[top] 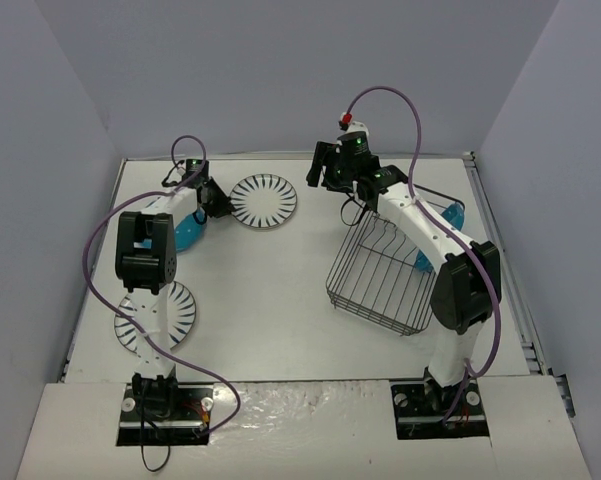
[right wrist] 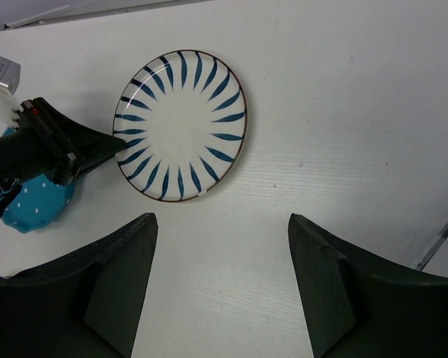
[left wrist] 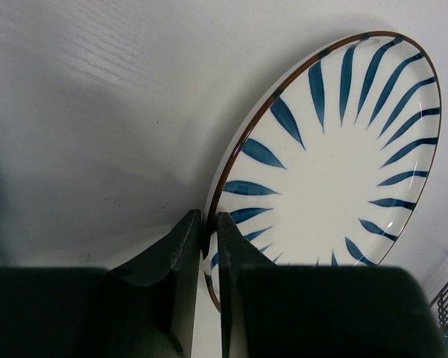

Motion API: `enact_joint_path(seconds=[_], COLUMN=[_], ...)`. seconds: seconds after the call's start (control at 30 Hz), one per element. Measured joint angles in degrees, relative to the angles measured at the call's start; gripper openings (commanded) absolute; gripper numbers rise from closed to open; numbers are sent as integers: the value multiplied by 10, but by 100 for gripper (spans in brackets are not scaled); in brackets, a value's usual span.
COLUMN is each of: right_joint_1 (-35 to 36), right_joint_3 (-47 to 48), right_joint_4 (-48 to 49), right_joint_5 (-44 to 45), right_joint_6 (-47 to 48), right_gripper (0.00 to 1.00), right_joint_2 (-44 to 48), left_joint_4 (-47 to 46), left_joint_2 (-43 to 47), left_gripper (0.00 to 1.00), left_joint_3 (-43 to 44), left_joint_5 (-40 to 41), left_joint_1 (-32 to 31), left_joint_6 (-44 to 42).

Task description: Load the plates into the dish rack

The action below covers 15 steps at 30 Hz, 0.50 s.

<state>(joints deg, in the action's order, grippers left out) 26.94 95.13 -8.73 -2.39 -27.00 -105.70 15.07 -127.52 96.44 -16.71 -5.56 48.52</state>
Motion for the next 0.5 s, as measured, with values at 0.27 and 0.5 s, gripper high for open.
enact_joint_path(seconds=[0.27, 0.5], right_joint_1=[0, 0], right_joint_3=[0, 0], right_joint_4=[0, 0], right_joint_5=[0, -6], right_joint_6=[0, -1], right_gripper=[67, 68], right_joint_2=[1, 1], left_joint_4=[-16, -68], left_joint_2=[0, 4], left_gripper=[0, 0], left_joint_3=[-9, -41], left_joint_5=[-13, -52], left_joint_1=[0, 4], left_joint_6=[14, 50])
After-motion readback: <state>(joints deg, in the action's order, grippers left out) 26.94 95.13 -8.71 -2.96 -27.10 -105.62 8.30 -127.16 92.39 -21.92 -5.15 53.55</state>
